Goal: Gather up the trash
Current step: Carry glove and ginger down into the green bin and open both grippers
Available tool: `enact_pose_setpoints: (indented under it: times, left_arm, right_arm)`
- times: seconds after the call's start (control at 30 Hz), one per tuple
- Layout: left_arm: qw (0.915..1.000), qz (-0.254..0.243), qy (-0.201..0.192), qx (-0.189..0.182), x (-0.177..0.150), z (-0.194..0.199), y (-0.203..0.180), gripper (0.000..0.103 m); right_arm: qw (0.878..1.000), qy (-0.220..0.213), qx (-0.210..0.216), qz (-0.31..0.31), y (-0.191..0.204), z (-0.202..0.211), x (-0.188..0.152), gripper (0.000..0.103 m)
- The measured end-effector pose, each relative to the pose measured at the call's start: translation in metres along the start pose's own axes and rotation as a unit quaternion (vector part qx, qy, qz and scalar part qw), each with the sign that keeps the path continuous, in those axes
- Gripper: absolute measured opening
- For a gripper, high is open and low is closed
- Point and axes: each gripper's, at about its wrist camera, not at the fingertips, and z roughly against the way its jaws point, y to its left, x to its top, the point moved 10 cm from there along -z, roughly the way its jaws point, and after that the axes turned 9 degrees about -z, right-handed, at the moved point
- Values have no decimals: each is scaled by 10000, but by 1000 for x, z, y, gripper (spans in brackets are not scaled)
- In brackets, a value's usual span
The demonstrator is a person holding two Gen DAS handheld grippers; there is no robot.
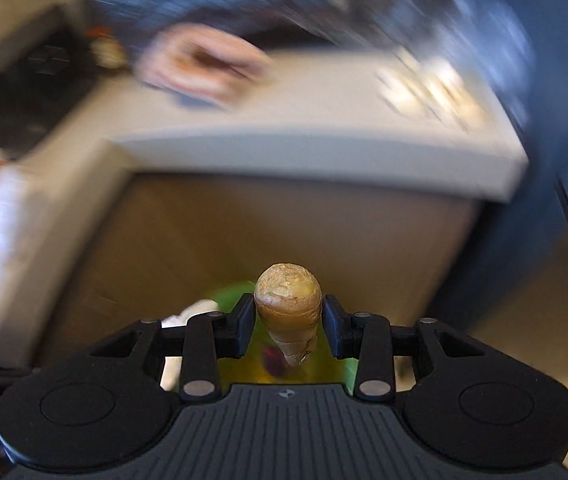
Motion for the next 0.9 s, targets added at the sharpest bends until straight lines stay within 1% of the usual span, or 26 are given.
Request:
enact_pose_setpoints:
  times: [0.07,0.1,0.17,0.23,0.27,0.33,0.4,0.53,0.67,0.73,0.83,0.9]
  left_arm:
    - [9987,-3,457,218,-5,-45,7,14]
    - [9969,10,703,355,-8,-66,11,14]
    - [9914,113,1220,467,-21,-99,19,14]
    - [9868,295,1532,425,-31,-122,25,16]
    - [9846,341,1655,442,-36,-130,27,19]
    - [9810,364,1836,516,-45,-137,31,20]
    - [9804,340,1870,526,-48,-139,31,20]
    - [9820,332,1769,576,-42,-131,34,21]
    - [9840,393,1625,609,-34,-115,39,21]
    - [9846,409,1558,682,-32,-102,43,21]
    - [9842,438,1504,823,-30,-87,47,21]
    - [9853,553,1442,726,-29,-77,47,21]
  right_arm:
    - [9992,226,-169,-291,-28,-19,-13,36]
    - [9983,338,-238,-420,-40,-29,-19,36]
    - [9955,554,-363,-677,-62,-47,-32,36]
    - [9922,769,-414,-891,-78,-63,-45,36]
    - [9902,890,-455,-977,-85,-71,-52,36]
    - [9871,1087,-540,-1043,-93,-86,-64,36]
    - [9846,1260,-560,-1079,-95,-99,-73,36]
    - [9810,1597,-452,-1004,-89,-125,-85,36]
    - [9797,1882,-212,-654,-65,-157,-84,36]
    - [9778,2043,-75,-469,-49,-174,-87,36]
    - [9715,2370,-23,-53,-26,-217,-98,36]
    - [9630,2680,-148,254,-12,-251,-114,36]
